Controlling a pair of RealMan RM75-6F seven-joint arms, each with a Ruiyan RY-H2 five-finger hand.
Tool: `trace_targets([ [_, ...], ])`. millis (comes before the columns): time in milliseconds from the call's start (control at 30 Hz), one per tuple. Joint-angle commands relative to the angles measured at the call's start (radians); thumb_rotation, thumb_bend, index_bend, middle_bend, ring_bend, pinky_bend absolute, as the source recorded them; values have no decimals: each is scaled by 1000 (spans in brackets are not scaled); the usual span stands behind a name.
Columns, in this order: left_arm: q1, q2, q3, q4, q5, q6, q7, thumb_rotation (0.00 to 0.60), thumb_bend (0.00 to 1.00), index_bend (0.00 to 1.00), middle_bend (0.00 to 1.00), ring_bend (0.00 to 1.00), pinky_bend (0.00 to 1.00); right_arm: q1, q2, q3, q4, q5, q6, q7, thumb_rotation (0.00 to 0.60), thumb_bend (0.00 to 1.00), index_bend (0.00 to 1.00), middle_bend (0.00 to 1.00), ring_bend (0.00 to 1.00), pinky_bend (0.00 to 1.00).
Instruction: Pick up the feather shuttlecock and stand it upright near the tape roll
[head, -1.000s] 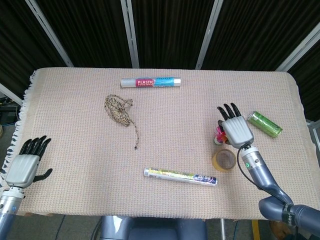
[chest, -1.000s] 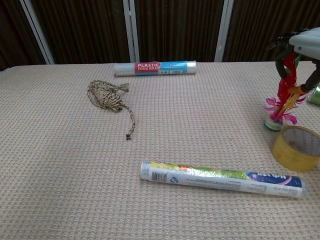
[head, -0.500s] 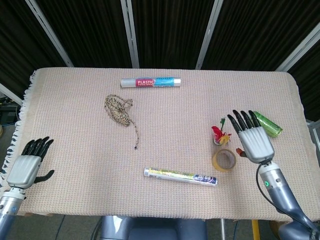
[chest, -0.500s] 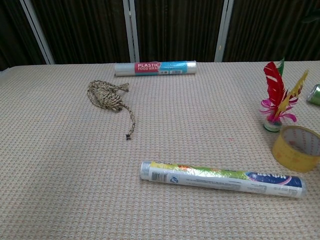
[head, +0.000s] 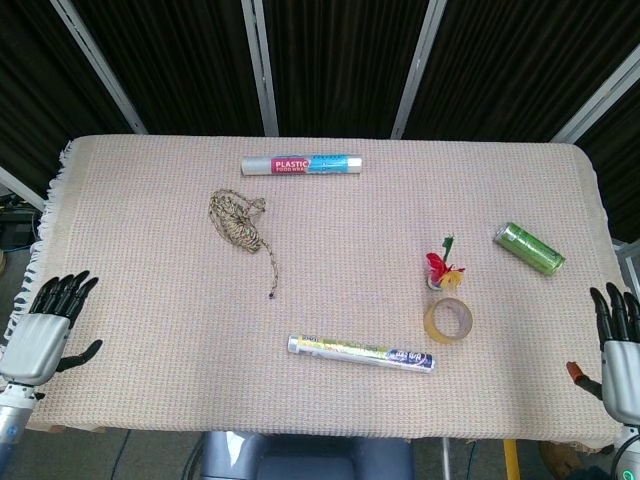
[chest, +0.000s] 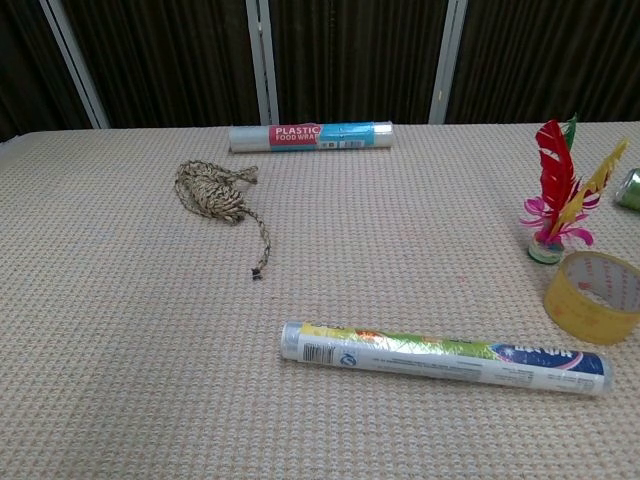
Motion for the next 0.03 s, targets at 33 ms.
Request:
trace_targets([
  [33, 9, -6, 4, -4, 16, 18, 14, 600, 256, 0, 0, 0, 0, -26, -53, -1, 115, 13, -49, 96, 600, 80, 0, 0, 0, 0],
])
